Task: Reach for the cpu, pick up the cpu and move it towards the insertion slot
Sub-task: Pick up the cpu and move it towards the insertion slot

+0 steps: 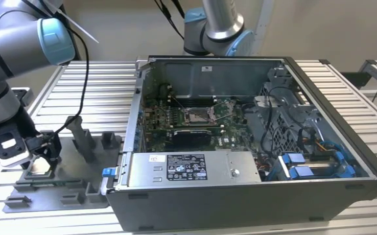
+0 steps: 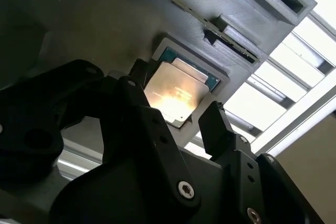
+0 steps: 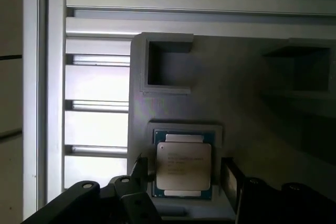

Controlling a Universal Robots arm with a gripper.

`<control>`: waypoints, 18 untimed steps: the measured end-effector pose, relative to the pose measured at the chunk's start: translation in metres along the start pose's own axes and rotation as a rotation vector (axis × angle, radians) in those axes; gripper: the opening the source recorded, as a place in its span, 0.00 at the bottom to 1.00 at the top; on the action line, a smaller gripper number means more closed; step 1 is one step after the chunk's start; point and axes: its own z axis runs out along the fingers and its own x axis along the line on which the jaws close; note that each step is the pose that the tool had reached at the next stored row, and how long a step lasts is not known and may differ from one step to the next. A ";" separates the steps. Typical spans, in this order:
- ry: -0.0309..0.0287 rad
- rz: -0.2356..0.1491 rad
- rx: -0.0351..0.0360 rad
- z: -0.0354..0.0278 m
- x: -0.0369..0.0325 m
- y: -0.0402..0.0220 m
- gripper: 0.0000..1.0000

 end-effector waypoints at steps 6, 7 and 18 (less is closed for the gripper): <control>-0.0001 0.000 0.0000 0.0035 0.0004 0.0042 1.00; -0.0002 0.000 -0.0001 0.0041 0.0004 0.0050 1.00; 0.0001 0.002 0.0001 0.0074 0.0004 0.0061 1.00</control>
